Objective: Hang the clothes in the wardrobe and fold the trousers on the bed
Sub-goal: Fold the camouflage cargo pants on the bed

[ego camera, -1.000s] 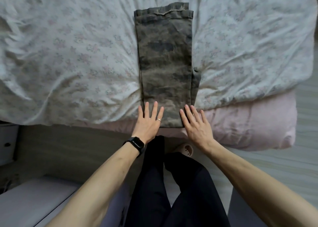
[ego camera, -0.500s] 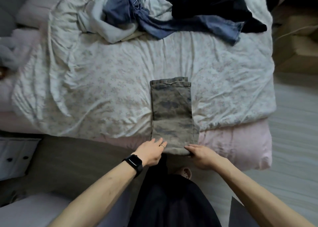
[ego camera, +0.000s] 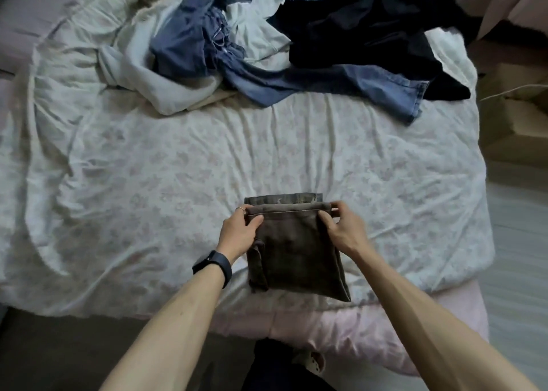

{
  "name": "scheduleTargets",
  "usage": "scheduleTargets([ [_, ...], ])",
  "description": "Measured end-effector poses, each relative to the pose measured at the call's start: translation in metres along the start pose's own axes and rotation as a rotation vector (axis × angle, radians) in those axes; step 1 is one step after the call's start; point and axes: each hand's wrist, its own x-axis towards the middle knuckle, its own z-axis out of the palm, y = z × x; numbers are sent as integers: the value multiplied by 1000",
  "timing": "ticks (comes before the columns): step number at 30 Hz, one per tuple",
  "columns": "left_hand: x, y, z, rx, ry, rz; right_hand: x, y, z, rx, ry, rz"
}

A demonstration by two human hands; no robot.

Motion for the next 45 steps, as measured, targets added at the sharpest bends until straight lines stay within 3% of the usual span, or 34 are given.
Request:
scheduleTargets([
  [11,140,-31,33,108,56,-41,130,24,66,-227,72,96],
  [14,155,-23,47,259,73,-52,146,25,70,-272,72,133],
  [16,145,-23,58,472,193,55,146,24,69,-327,123,99],
  [19,106,-31,77,632,347,470,116,20,80,-491,295,-95],
  [20,94,-37,84,679,309,578,99,20,88,-529,325,-194],
  [22,86,-47,93,774,170,604,66,27,109,-592,259,-327],
  [26,102,-69,90,879,26,508,58,69,124,-728,86,-280],
  [31,122,-96,108,869,84,512,98,121,130,-705,21,-455],
  [34,135,-105,116,870,55,478,113,134,140,-683,30,-451],
  [39,118,-86,106,997,-23,408,86,113,137,-658,8,-347],
  [43,126,-30,81,987,-7,437,18,91,116,-327,263,106],
  [45,142,-1,76,1016,-124,431,-19,94,115,-103,397,294],
])
